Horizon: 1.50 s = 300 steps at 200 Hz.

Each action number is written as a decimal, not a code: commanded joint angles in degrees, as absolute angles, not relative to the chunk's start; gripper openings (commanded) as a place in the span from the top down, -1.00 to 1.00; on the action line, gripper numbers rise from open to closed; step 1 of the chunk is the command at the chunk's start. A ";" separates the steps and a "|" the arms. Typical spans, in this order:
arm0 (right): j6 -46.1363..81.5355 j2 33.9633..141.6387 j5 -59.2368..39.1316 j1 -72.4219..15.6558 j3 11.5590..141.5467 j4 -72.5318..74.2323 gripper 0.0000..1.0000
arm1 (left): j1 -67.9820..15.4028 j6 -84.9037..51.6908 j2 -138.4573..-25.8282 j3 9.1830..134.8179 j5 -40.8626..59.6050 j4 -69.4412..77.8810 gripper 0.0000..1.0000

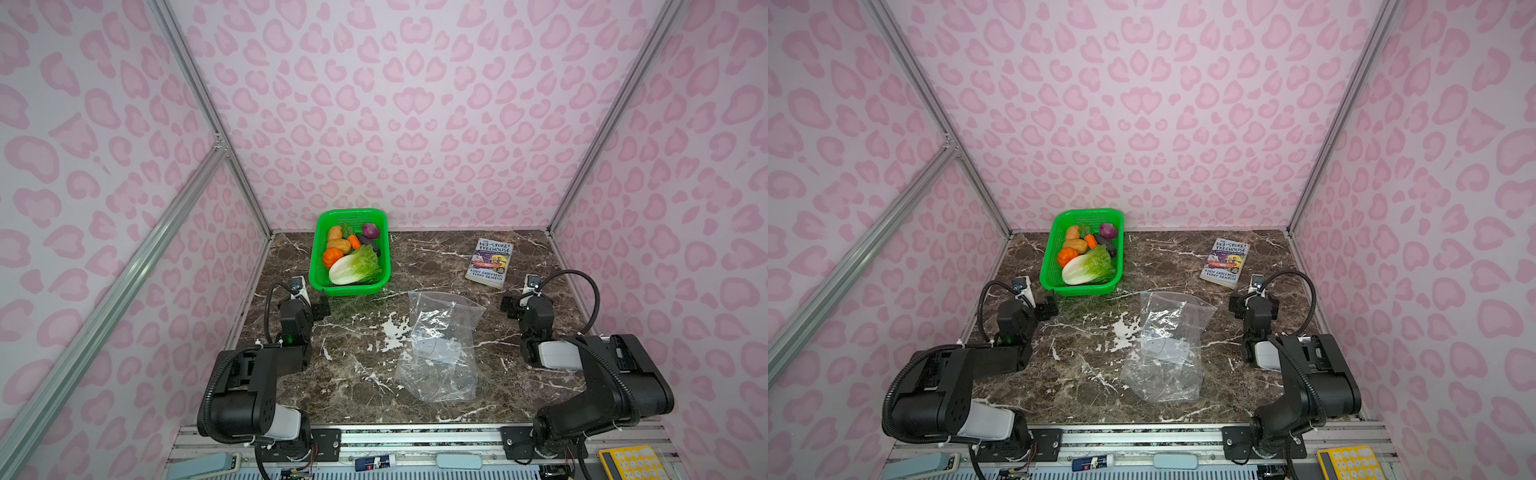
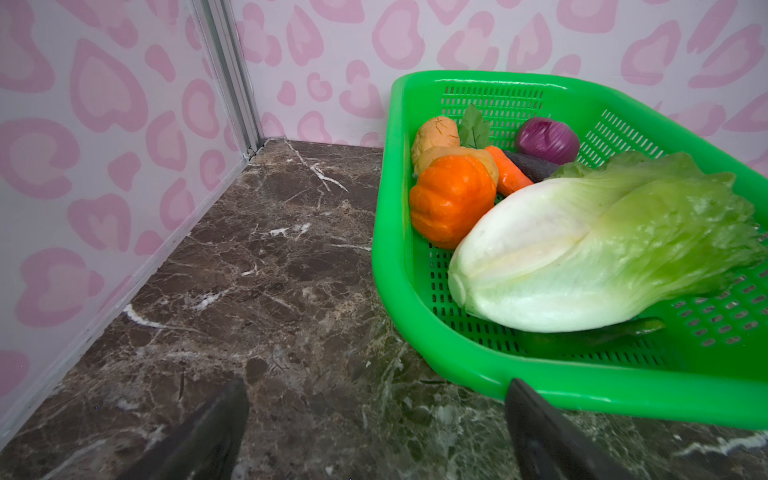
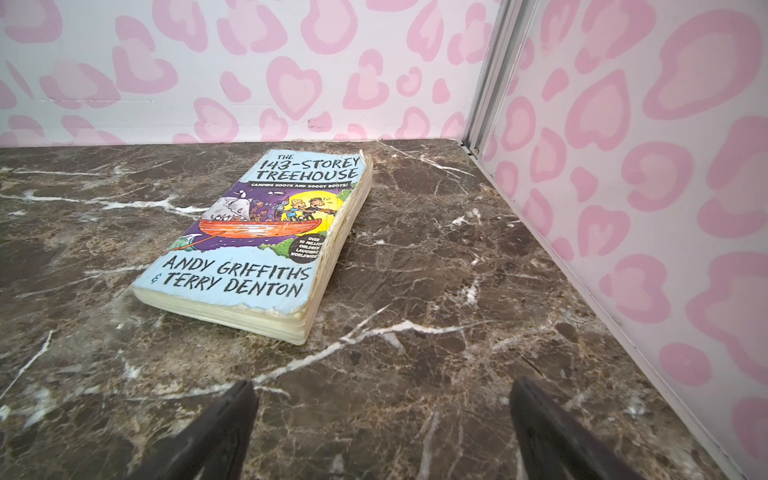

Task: Place the food in the zip-top bag and seal the zipper
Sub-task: 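Raise both arms from the rest pose toward the table, then reach the left gripper to the basket rim while the right moves above the bag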

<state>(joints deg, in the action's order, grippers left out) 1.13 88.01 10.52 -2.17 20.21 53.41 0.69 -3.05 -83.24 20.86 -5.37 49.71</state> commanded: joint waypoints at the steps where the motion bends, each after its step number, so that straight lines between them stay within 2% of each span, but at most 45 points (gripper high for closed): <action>1: 1.49 87.89 10.48 -2.16 20.09 54.14 -0.91 | 0.64 -2.72 -81.17 23.97 -4.83 44.43 -0.95; 22: 1.84 87.05 10.68 -2.11 20.86 53.10 -0.87 | 0.63 -2.93 -78.74 23.36 -4.32 42.80 -0.95; 60: 2.19 81.38 11.68 -2.25 24.57 40.63 -0.84 | 0.68 -5.23 -72.75 22.11 -7.54 39.74 -0.95; 76: 4.90 78.57 12.23 -2.35 28.23 31.28 -0.85 | 0.62 -6.74 -69.21 23.16 -11.43 36.84 -0.95; 88: 11.70 77.05 15.44 -2.27 32.93 20.36 -0.95 | 0.63 -8.31 -66.42 24.42 -14.15 34.74 -0.95; 105: 16.01 75.59 15.54 -2.43 36.57 12.28 -0.96 | 0.62 -10.74 -63.62 28.61 -15.41 29.35 -0.96; 126: 18.80 73.30 12.44 -2.95 38.52 7.26 -0.96 | 0.58 -14.50 -64.57 38.90 -13.27 16.01 -0.98; 163: 21.67 71.54 2.26 -3.94 43.66 -1.99 -0.96 | -3.07 -16.83 -73.54 55.09 -7.55 2.44 -0.83; 206: 22.34 70.97 1.04 -9.72 47.61 -11.07 -0.96 | -9.13 -16.19 -89.18 75.15 -4.56 -7.07 -0.66; 300: 20.91 71.95 -2.16 -14.56 50.59 -13.85 -0.96 | -15.63 -21.96 -122.97 112.64 2.75 -18.02 -0.64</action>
<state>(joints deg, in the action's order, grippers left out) 21.41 71.37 -1.28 -14.20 50.28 -13.37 -15.20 -19.27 -118.04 107.02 -0.12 -14.09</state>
